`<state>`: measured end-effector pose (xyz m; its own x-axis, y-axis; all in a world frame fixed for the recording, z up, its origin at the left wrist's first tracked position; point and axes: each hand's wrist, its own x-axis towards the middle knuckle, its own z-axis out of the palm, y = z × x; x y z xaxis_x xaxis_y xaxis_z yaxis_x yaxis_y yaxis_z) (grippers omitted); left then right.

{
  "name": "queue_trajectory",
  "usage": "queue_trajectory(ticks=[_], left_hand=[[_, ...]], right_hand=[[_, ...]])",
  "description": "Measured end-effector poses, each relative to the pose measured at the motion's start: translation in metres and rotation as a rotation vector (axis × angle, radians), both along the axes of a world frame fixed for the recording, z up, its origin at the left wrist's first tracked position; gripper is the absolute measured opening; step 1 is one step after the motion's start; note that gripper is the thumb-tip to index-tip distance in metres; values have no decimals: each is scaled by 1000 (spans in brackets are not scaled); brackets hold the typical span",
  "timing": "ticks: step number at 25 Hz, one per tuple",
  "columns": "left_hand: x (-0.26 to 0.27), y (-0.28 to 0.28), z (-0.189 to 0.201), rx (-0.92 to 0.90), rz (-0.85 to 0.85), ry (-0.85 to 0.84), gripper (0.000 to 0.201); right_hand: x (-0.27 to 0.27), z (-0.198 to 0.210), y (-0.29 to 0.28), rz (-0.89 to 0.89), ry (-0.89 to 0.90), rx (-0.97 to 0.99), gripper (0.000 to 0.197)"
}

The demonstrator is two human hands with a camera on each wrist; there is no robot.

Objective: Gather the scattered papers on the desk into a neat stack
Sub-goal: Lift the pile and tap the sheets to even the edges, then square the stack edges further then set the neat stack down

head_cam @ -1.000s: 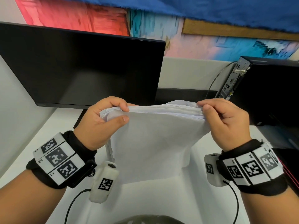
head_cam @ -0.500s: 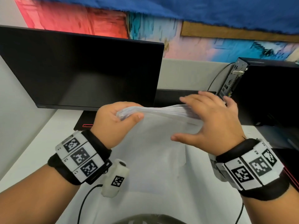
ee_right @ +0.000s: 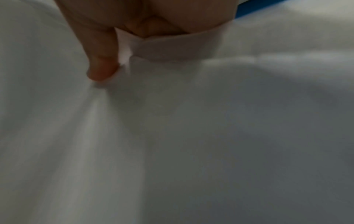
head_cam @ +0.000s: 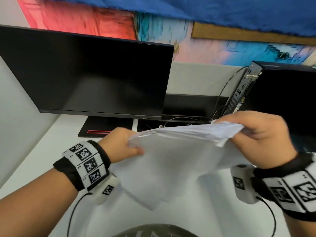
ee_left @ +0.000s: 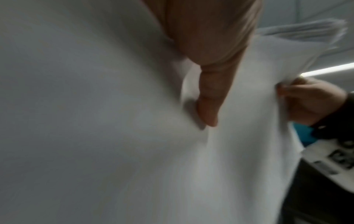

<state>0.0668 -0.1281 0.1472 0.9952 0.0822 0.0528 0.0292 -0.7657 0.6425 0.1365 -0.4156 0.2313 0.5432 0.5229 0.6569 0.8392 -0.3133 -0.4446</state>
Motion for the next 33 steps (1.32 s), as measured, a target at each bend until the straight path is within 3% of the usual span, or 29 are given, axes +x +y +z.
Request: queue_trajectory(ticks=[2,4,6,7,8,9,11,12,14,16,18,22,25,33], left_hand=[[-7,24,-22,-148,160,53,32],[-16,33,-35,-455,316,-19,35],[-18,36,-45,-834,342,-40,69],[-16,36,-50,-954,355,-12,87],[-13,31,-51,-1003,357,-5,91],[-10,26,-49,-999,376,-34,76],[-4,15,-33,-868,517,-173,22],[-3,11,-26,-805,597,-259,8],[-3,8,-17,-790,630,-403,9],[-6,8,-19,-822,600,-436,20],[-9,8,-37,-797,592,-328,29],[-20,4,-85,-657,728,-92,30],[-26,9,-96,-675,744,-41,32],[-19,19,-79,-673,605,-144,19]], right_hand=[[8,-8,-21,-42,167,100,46],[15,-19,-34,-95,319,245,52],[16,-26,-35,-64,460,445,43],[16,-29,-31,-47,518,537,34],[17,-31,-26,-62,553,600,27],[17,-33,-20,-104,557,625,24],[14,-38,-6,-197,526,632,31],[12,-40,-1,-221,505,645,32],[7,-46,7,-225,469,672,27],[7,-63,13,-222,541,675,25],[7,-94,16,-279,712,598,25],[-4,-144,21,-342,983,394,30],[-1,-145,16,-343,990,403,30],[21,-136,2,-315,1001,487,29]])
